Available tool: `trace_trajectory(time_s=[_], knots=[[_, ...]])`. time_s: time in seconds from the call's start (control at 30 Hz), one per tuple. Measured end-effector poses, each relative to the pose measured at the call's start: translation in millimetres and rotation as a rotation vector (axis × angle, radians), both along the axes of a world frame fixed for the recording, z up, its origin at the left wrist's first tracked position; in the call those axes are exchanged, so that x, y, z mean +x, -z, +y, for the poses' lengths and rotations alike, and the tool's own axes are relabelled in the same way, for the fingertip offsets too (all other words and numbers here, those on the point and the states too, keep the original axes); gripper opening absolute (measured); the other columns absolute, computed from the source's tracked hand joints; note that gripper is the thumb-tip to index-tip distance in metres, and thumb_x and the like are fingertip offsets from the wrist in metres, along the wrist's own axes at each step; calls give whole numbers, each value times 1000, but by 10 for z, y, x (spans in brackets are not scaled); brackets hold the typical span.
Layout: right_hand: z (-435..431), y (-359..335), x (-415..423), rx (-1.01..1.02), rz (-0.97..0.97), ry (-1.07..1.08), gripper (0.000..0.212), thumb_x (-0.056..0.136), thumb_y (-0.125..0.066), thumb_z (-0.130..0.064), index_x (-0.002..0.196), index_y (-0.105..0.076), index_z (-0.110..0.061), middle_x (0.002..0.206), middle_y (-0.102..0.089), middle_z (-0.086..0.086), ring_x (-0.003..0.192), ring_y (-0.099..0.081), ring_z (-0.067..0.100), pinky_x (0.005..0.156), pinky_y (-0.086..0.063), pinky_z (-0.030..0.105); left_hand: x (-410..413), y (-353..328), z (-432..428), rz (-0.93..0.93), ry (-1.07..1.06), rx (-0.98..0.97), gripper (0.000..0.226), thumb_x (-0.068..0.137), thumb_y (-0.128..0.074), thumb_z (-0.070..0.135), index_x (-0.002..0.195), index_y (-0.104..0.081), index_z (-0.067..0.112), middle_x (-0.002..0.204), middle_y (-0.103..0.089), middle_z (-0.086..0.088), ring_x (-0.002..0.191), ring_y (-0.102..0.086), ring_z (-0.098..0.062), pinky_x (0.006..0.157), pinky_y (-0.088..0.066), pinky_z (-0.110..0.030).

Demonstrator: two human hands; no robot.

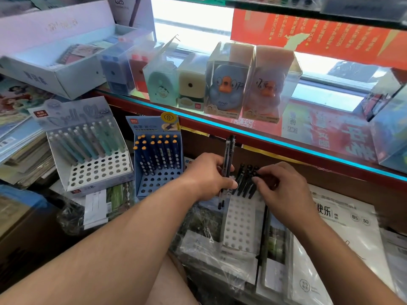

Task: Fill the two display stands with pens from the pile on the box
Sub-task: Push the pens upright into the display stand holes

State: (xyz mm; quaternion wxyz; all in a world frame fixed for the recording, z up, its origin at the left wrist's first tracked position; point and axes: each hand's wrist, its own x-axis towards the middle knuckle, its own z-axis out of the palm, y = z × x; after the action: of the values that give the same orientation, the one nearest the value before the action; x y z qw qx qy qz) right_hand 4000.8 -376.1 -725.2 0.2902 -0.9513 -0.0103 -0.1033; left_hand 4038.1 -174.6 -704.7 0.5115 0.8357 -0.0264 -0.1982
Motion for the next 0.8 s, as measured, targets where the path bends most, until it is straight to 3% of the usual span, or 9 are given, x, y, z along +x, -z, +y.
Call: trace_trajectory(time_s=[0.1,0.17,0.27,0.33,0.4,0.6,0.67,0.73,0.8], knots=[[14,-15,7,10,-33,39,23,93,-73,-24,115,-72,-20,105,-66,-8,97,-62,11,83,-47,22,5,8,-2,3,1,-10,31,81,-87,20,106,-70,26,92,-74,0,88,-74,-17,85,-63,-42],[24,-43,6,36,-45,70,25,91,-76,-26,115,-70,-21,102,-69,-7,93,-64,12,80,-51,27,-5,-7,-13,0,24,-10,25,81,-87,20,100,-72,25,91,-75,-1,88,-74,-17,84,-63,-42],[71,-156,0,135,-142,88,16,90,-76,-29,105,-72,-23,92,-66,-11,83,-63,5,73,-54,23,-32,-63,-45,18,118,-31,19,83,-85,17,98,-74,19,89,-74,-2,85,-74,-16,80,-64,-39],[130,-285,-5,338,-144,70,13,91,-75,-29,103,-72,-27,89,-69,-15,84,-67,4,73,-55,17,-66,-97,-68,19,192,-33,18,83,-84,15,99,-74,16,89,-74,-6,82,-72,-17,78,-64,-36],[181,-394,19,532,-102,29,13,89,-77,-29,102,-74,-27,85,-73,-11,82,-69,6,72,-57,20,-96,-105,-82,4,247,-20,17,83,-83,14,97,-75,18,86,-72,-4,77,-69,-14,75,-64,-32],[211,-503,52,657,-17,-25,5,88,-77,-26,92,-75,-24,80,-75,-6,73,-71,10,63,-59,21,-113,-119,-41,21,274,-49,19,83,-84,13,96,-74,23,70,-66,10,67,-65,-3,71,-61,-24],[185,-487,37,717,-51,25,4,88,-77,-24,91,-74,-23,81,-75,-3,73,-72,14,65,-62,27,-101,-110,4,19,229,-48,21,82,-85,12,99,-74,19,61,-60,14,61,-61,-1,72,-62,-26],[142,-440,31,780,-96,101,3,89,-77,-22,90,-74,-24,82,-74,0,76,-73,23,70,-65,42,-78,-74,50,14,171,-28,23,80,-86,13,99,-74,18,61,-54,12,62,-59,-6,76,-64,-34],[99,-362,31,728,-123,125,7,90,-77,-21,90,-75,-28,84,-75,-3,82,-73,24,77,-64,47,-51,-35,89,-8,101,6,24,80,-87,14,98,-73,20,61,-54,12,63,-59,-9,79,-64,-43]])
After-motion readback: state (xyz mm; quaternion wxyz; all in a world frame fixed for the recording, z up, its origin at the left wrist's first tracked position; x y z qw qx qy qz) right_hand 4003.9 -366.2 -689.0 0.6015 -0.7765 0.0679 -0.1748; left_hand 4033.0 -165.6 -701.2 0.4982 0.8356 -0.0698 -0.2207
